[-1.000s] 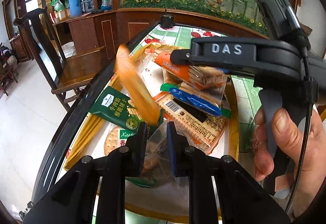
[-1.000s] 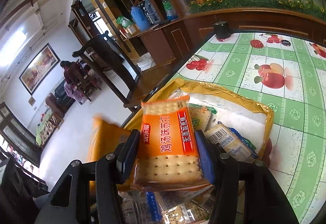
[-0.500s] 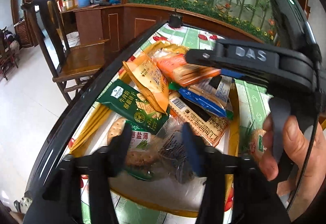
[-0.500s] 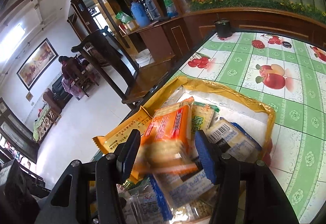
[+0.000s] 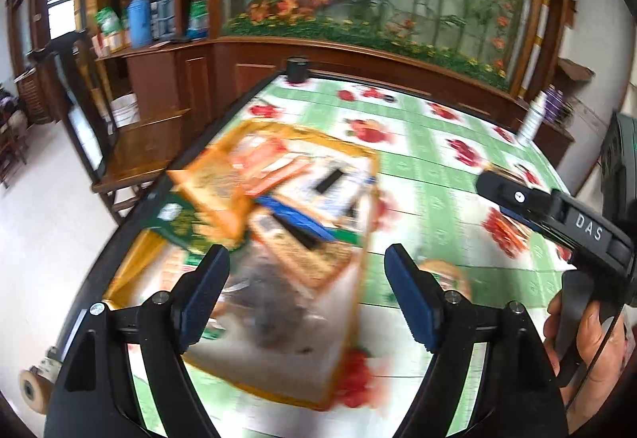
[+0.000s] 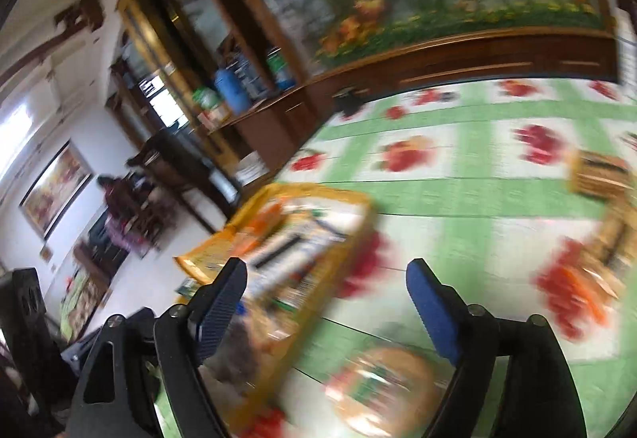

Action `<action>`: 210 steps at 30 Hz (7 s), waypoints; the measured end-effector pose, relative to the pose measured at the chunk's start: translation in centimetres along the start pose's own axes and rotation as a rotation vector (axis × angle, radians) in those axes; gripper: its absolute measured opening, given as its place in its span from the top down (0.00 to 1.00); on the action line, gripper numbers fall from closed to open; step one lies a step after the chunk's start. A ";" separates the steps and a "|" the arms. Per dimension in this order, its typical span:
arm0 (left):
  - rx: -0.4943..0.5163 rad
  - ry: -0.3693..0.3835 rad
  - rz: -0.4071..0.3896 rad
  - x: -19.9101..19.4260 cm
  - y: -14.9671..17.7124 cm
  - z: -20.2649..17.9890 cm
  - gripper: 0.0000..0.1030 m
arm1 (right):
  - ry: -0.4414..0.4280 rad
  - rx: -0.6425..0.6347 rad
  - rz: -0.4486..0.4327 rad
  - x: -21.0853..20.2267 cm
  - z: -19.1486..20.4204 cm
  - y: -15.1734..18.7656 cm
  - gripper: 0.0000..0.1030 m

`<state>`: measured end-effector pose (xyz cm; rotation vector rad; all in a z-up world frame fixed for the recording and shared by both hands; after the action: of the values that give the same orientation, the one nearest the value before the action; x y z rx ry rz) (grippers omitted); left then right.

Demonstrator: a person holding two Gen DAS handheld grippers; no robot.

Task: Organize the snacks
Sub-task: 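Grasp the brown cracker pack with right tool while left tool grasps the round XiangCong pack, then lift the brown cracker pack with right tool while left tool holds the XiangCong pack, then carry the brown cracker pack and XiangCong pack over the white tray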

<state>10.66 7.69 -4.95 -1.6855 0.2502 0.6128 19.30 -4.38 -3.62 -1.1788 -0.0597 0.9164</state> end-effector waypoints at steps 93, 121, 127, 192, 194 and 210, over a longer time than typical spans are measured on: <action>0.345 0.293 0.257 7.1 8.1 -12.2 0.07 | 0.588 -0.074 0.231 -2.6 -21.2 1.9 0.00; 0.208 0.213 0.184 6.2 7.4 -10.7 0.25 | 0.100 0.279 0.036 -9.5 -16.6 4.3 0.45; 0.190 0.213 0.171 4.7 8.0 -11.0 0.25 | 0.055 0.247 0.015 -11.0 -14.4 5.8 0.45; 0.059 -0.091 -0.081 -4.0 3.9 4.0 0.25 | -0.218 0.126 0.079 -8.1 1.0 11.3 0.45; 0.053 -0.098 -0.080 -3.8 3.9 4.5 0.25 | -0.222 0.123 0.087 -7.8 1.4 11.3 0.45; 0.021 -0.129 -0.089 -3.1 2.8 7.0 0.25 | -0.273 0.056 0.097 -4.6 5.7 8.8 0.45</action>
<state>4.89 13.31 -6.39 -1.6208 0.0883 0.6470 8.38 -2.30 -6.49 -1.0059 -0.1979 1.1539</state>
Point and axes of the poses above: each gripper's, at about its wrist camera, not at the fingertips, and x roughly the way its jaws point, z to its left, y to its underside, the point moved 7 cm from there along x, roughly the way its jaws point, and after that the axes turned 11 degrees about -z, right-handed, at the moved point
